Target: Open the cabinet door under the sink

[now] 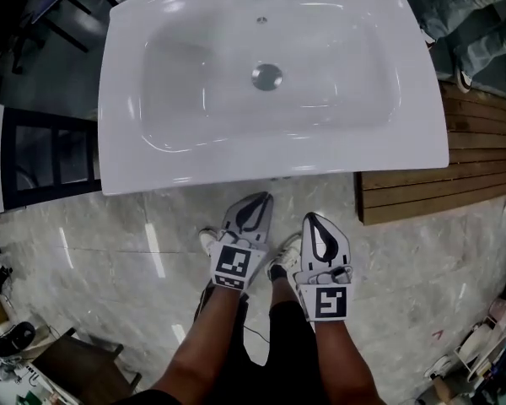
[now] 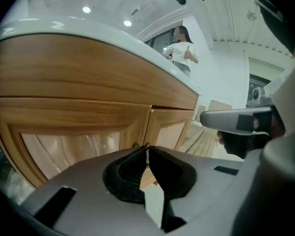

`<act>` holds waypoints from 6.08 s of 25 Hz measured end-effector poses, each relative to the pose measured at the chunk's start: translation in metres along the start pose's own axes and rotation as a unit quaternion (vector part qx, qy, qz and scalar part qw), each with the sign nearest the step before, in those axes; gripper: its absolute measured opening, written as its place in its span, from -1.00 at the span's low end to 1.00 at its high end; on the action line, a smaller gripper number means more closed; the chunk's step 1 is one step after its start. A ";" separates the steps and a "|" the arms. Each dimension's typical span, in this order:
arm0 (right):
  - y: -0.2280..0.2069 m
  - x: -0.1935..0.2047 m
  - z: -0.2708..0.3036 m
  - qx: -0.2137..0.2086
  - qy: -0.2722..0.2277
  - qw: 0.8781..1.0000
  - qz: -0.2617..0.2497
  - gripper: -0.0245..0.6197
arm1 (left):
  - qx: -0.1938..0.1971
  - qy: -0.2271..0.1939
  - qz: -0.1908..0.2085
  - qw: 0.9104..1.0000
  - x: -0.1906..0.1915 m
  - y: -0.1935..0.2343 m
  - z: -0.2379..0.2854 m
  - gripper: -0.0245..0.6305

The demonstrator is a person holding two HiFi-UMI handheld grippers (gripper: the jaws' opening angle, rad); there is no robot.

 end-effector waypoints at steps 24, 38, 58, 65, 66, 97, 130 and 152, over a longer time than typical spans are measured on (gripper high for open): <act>-0.012 0.072 0.027 -0.001 0.014 1.000 0.012 -0.86 | -0.068 0.007 -0.026 0.997 0.051 0.019 0.086 -0.50; -0.023 0.081 0.027 -0.007 0.013 1.000 0.016 -0.86 | -0.128 -0.007 -0.039 0.991 0.051 0.017 0.090 -0.57; -0.014 0.091 0.022 0.008 -0.001 1.000 0.020 -0.86 | -0.110 0.012 -0.024 0.994 0.055 0.009 0.081 -0.63; -0.006 0.095 0.016 0.016 -0.009 1.000 0.020 -0.86 | -0.095 0.011 -0.016 0.995 0.064 0.005 0.069 -0.63; -0.004 0.095 0.015 0.016 -0.010 1.000 0.019 -0.86 | -0.093 0.012 -0.015 0.996 0.066 0.004 0.066 -0.63; 0.082 0.134 -0.024 0.021 -0.022 0.999 -0.024 -0.86 | 0.043 0.005 0.051 0.998 0.149 -0.004 -0.030 -0.63; 0.169 0.137 -0.017 -0.049 -0.025 0.996 -0.065 -0.86 | 0.006 0.028 0.104 0.994 0.240 0.054 -0.157 -0.69; 0.193 0.132 -0.010 -0.084 -0.024 0.993 -0.078 -0.86 | -0.112 0.024 0.060 0.992 0.263 0.081 -0.196 -0.72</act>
Point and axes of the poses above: the fingertips, and each gripper's own axes: z forward along the fingers, y to its left, x out of its underside, the point moved 7 cm from there along -z, backward along the fingers, and after that the axes turned 13 degrees about y, right-handed, at the moved point
